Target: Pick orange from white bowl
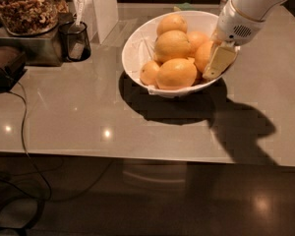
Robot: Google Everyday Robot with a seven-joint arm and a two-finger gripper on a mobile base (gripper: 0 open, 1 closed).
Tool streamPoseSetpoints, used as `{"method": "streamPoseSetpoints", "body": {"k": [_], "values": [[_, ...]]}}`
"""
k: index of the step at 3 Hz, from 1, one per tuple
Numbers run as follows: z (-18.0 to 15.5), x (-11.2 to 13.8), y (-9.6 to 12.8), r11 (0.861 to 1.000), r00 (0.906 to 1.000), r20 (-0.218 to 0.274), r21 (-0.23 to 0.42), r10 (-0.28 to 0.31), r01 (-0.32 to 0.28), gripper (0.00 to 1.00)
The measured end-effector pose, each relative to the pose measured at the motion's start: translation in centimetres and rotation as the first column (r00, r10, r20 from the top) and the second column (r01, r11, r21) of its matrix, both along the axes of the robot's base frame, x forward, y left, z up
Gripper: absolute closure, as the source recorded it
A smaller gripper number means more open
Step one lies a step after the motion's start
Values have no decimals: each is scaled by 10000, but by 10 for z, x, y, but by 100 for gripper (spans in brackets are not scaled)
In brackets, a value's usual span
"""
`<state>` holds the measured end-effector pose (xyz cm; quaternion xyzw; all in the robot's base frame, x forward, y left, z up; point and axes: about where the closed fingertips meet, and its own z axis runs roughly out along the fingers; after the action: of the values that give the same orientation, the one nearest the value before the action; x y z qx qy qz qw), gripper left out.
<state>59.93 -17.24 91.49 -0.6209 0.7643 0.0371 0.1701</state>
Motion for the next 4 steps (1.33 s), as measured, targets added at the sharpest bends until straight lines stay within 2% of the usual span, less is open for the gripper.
{"method": "streamPoseSetpoints", "body": {"k": [1, 2, 3, 4], "values": [[1, 0, 0, 10000, 10000, 4, 4, 2, -2, 79], [45, -11, 0, 9971, 9950, 994, 731, 119, -192, 100], [88, -33, -11, 9845, 9873, 1581, 1698, 160, -431, 100], [111, -67, -34, 9531, 9839, 1731, 3026, -447, -99, 100]]}}
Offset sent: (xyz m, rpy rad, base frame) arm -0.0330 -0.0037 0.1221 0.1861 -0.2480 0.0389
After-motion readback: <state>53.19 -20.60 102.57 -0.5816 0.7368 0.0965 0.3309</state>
